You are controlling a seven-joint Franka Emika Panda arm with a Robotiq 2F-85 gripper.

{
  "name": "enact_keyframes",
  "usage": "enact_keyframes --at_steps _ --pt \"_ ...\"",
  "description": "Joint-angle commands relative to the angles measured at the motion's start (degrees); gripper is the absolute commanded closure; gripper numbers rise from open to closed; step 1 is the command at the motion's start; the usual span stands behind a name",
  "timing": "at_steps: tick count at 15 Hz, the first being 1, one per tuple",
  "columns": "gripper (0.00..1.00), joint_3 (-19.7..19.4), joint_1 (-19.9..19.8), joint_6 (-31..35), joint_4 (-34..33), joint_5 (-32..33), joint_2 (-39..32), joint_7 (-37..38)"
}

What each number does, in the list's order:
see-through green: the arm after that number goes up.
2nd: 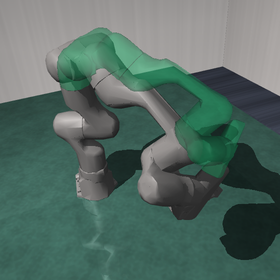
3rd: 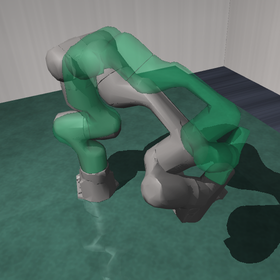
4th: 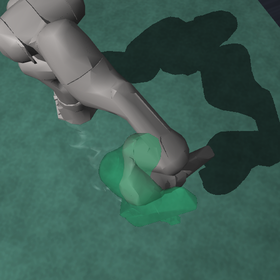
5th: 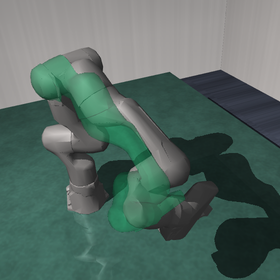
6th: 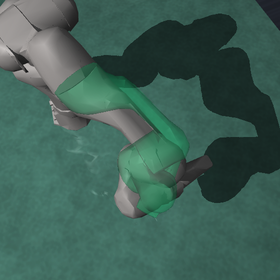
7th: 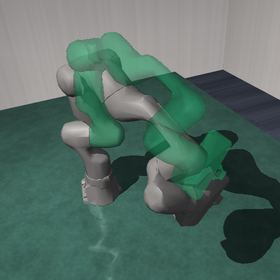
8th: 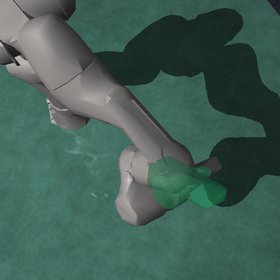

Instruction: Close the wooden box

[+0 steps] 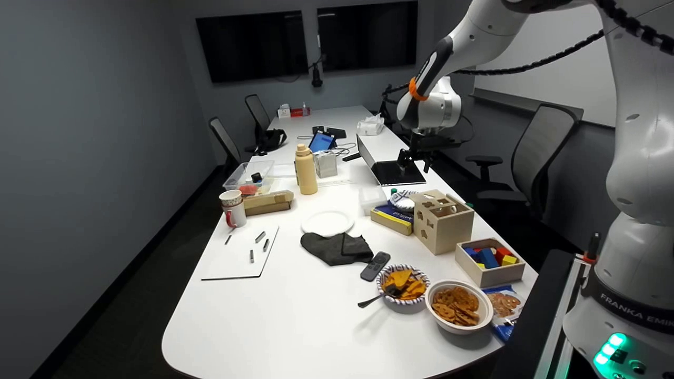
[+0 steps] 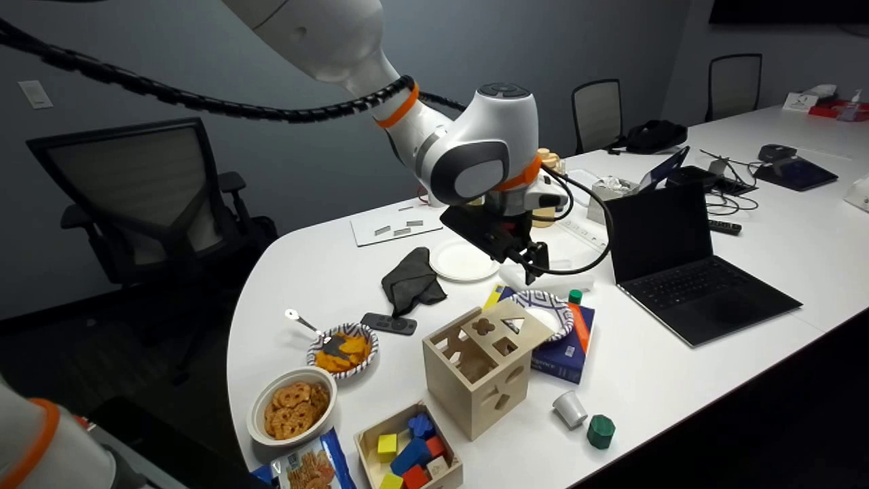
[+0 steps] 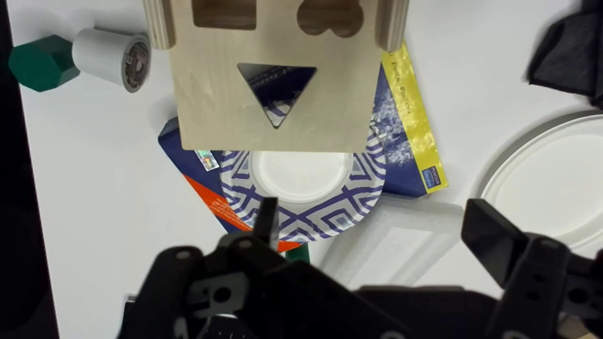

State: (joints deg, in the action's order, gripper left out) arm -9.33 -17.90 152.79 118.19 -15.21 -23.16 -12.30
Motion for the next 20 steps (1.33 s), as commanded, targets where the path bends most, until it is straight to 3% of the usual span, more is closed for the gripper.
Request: enact_keyframes --at_steps 1,11,20 --pt "0.00 1.71 -2.69 -0.43 -4.96 -0.93 -4.74 0.87" --pt "0.00 2.97 -5.32 -5.20 -12.77 0.05 -12.67 3.37" --pt "0.00 2.22 -5.65 -19.30 -14.98 0.02 -13.87 4.62"
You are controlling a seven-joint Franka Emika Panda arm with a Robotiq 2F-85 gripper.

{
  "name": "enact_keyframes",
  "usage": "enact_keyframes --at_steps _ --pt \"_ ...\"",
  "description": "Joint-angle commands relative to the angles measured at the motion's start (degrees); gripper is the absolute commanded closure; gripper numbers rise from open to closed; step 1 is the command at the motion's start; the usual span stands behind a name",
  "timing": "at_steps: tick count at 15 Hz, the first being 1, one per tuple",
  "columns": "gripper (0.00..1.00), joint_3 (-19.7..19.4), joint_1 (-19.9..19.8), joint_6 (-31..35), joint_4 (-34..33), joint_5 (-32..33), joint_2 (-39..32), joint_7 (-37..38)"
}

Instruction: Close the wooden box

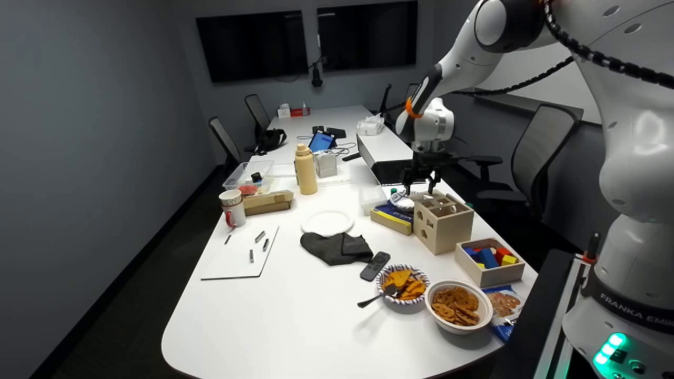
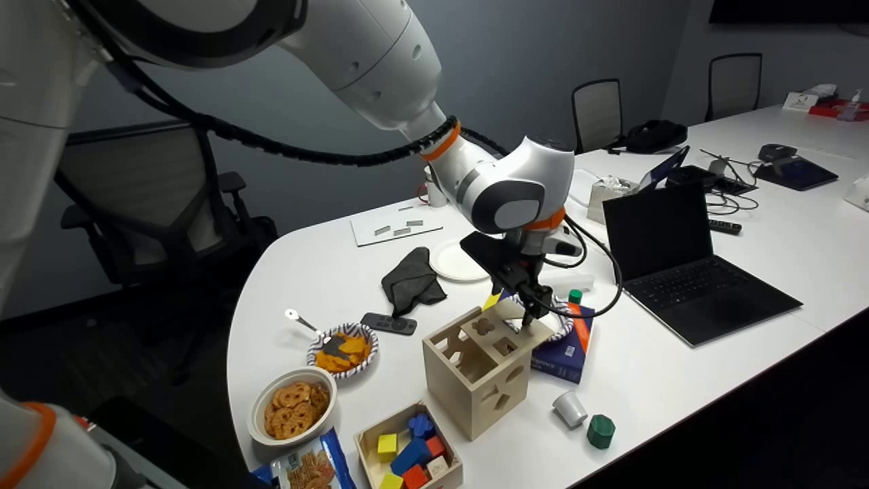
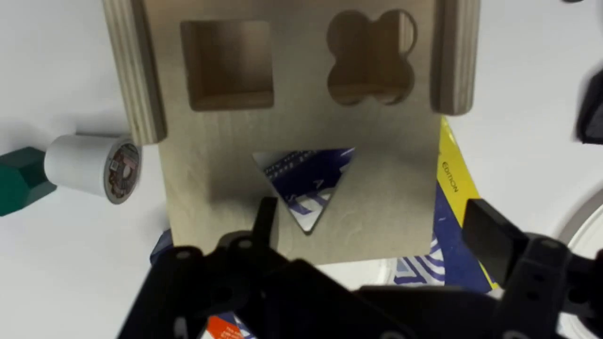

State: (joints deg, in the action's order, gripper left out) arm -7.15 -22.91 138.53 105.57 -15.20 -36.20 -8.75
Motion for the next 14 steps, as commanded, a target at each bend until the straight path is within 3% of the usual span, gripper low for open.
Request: enact_keyframes --at_steps 1,7,14 --pt "0.00 0.10 -0.80 -5.92 -2.31 -0.41 -0.73 1.01" --pt "0.00 0.70 -1.18 -2.08 -1.73 -2.69 1.34 0.27" --pt "0.00 1.14 -0.94 -0.76 -7.46 -2.95 -3.59 1.59"
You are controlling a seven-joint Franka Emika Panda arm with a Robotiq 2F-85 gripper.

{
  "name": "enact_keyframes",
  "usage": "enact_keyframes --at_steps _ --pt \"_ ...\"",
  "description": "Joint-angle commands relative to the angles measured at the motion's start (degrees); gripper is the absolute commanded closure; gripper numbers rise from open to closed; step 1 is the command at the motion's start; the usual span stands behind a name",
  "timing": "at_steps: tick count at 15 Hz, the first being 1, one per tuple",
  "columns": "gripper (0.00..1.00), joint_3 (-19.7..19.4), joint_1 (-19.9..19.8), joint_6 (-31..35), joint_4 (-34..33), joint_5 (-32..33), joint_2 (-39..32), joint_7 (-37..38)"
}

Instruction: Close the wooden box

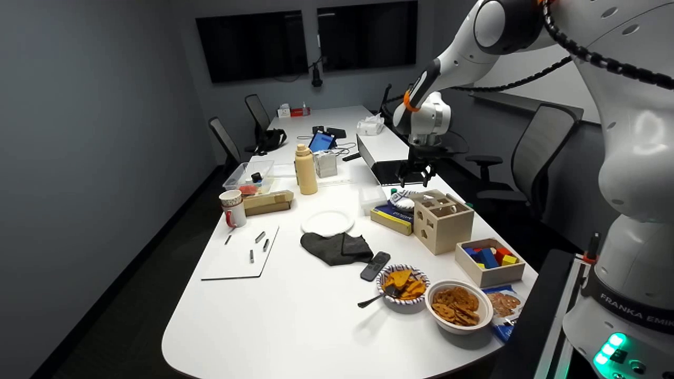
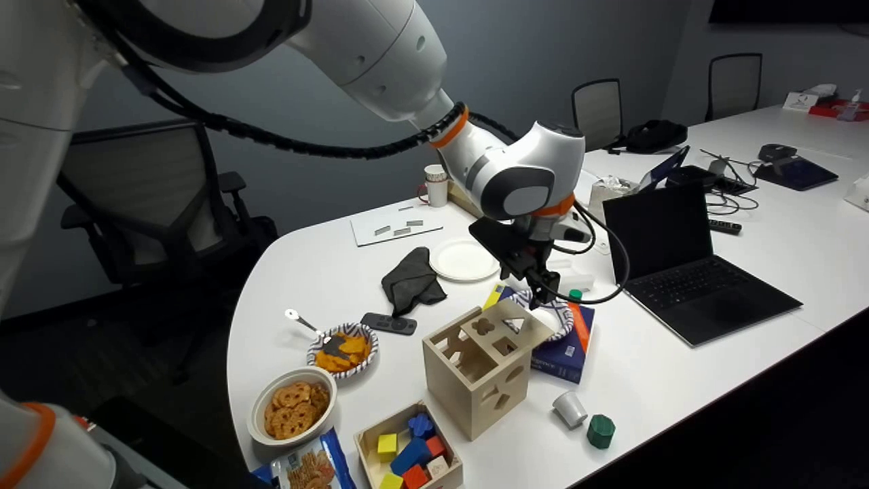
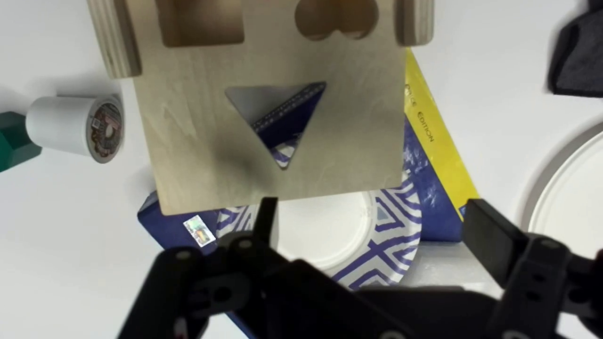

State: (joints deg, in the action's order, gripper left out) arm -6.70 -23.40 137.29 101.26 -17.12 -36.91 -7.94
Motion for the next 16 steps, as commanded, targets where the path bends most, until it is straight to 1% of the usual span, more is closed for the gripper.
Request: enact_keyframes --at_steps 1,6,11,16 --pt "0.00 0.77 -0.48 0.49 -3.81 -0.99 -3.59 0.96" --pt "0.00 0.62 -0.59 -1.08 -5.37 -0.30 -5.51 1.99" --pt "0.00 0.14 -1.00 -6.43 -5.44 0.19 -5.39 2.02" --pt "0.00 0.63 -1.94 -11.27 -5.91 -0.96 -5.59 1.53"
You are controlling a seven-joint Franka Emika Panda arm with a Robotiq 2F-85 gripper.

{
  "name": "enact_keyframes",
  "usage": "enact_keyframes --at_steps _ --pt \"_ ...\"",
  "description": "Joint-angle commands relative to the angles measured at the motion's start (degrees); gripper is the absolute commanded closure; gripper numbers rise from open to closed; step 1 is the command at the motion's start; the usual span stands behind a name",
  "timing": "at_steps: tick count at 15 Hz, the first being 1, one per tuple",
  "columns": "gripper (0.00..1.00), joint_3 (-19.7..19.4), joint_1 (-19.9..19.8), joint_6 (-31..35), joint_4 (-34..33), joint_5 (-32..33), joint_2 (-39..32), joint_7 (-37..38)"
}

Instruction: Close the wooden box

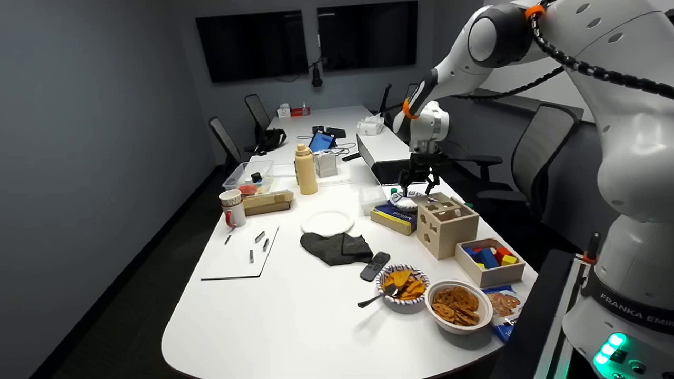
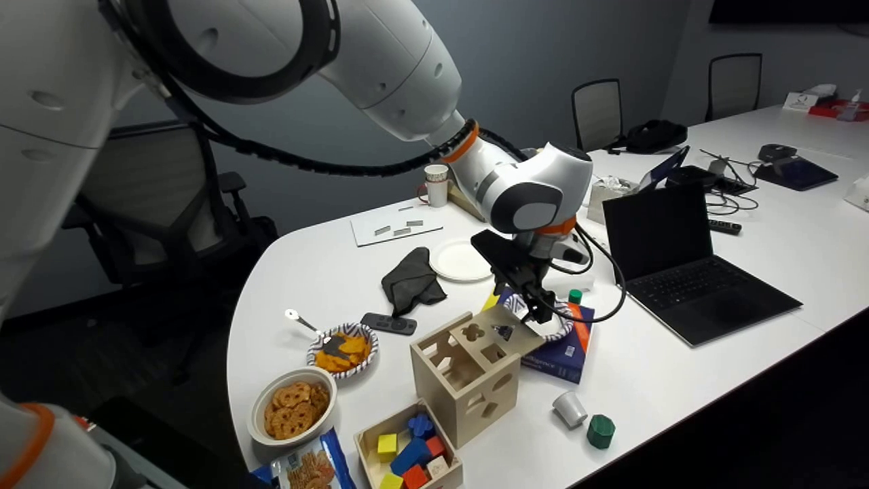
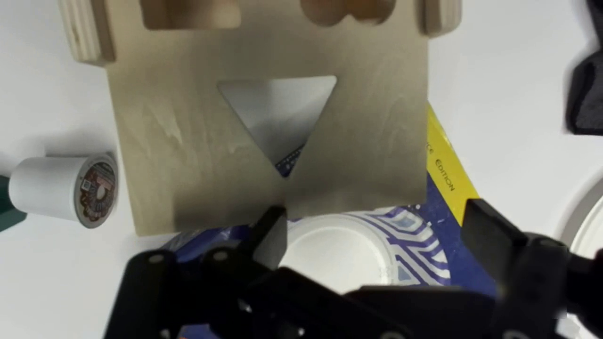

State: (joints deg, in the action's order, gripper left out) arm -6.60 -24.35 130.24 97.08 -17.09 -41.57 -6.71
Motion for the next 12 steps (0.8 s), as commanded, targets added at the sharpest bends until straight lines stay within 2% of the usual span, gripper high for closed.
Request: enact_keyframes --at_steps 1,12 --pt "0.00 0.60 -1.23 -5.91 -1.81 -1.14 -0.76 0.19" --pt "0.00 -0.30 -2.00 -21.51 -4.36 -2.88 -0.64 2.20"
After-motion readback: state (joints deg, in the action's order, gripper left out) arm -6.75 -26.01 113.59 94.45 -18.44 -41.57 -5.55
